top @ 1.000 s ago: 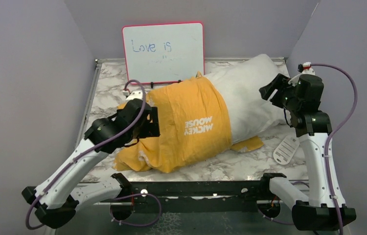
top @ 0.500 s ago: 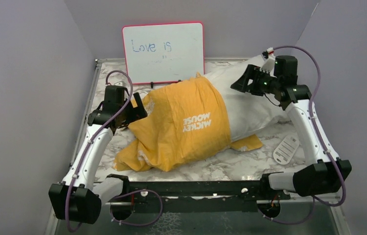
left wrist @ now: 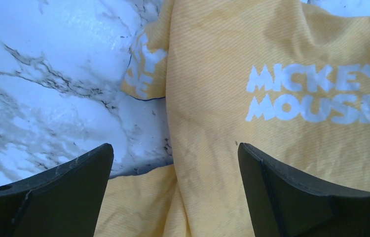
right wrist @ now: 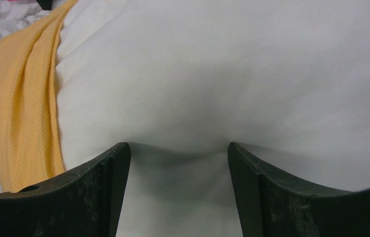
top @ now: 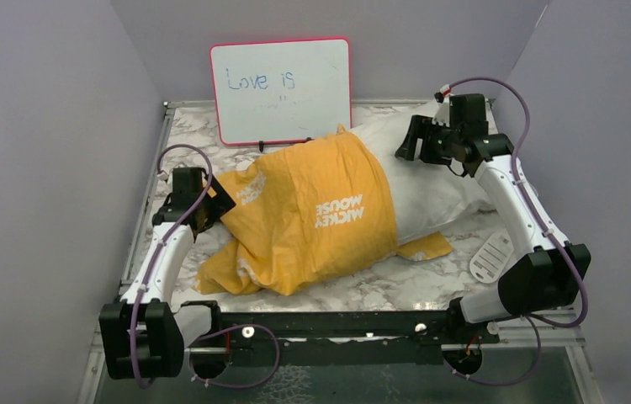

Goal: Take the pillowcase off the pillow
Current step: Remove the pillow from the pillowcase.

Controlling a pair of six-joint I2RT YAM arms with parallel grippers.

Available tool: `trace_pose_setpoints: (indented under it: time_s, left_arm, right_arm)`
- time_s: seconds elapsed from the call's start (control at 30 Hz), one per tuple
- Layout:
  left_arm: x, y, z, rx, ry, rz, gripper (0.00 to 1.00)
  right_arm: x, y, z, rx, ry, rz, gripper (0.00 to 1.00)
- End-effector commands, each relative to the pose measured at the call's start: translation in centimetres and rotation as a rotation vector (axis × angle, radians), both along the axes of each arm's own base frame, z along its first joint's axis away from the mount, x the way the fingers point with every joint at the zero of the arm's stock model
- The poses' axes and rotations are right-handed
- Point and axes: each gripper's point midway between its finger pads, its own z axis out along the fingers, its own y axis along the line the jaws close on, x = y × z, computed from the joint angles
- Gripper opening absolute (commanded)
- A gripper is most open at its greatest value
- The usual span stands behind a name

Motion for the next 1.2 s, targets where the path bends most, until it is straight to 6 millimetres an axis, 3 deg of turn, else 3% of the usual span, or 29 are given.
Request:
trace_pose_setpoints:
  time_s: [0.0,0.13,0.37,0.47,0.67,0.83,1.0,1.17]
  left_arm:
    - [0.8,-0.8,-2.6,-0.065,-0.002,0.02,0.99]
    - [1.7,-3.8,-4.1,-0.207,-0.027,-0.067,0.99]
    - [2.8,-5.8,-6.6,-0.299,-0.002,-0.149,0.92]
    - [3.1,-6.1,-6.9,-0.313,-0.009,-0.156,0.81]
    - [3.8,-6.5,-6.7,-0.323,-0.038,-0.19,0.43]
    - [4.2,-6.1,-4.8,-0.285,-0.059,-0.203,0.0]
    - [3.9,-3.2,-0.8,-0.164,-0.105,-0.141,0.0]
    - [3.2,1.5,3.4,-0.098,-0.157,-0.064,0.0]
  right_arm:
    - [-0.3,-0.6,-2.0,-0.043,0.038,-0.015,0.77]
    - [-0.3,-0.3,-2.7,-0.037,0.058,-0.005,0.77]
    - [-0.7,0.2,-3.7,-0.008,0.086,0.008,0.77]
    - [-0.9,0.3,-4.1,-0.003,0.096,0.005,0.77]
    - [-1.3,0.4,-5.1,0.005,0.123,0.004,0.77]
    - [-0.6,-2.4,-6.8,-0.091,0.142,-0.156,0.75]
    - [-0.3,-5.9,-8.5,-0.218,0.171,-0.346,0.7]
    - [-0.2,-6.3,-8.9,-0.208,0.164,-0.399,0.68]
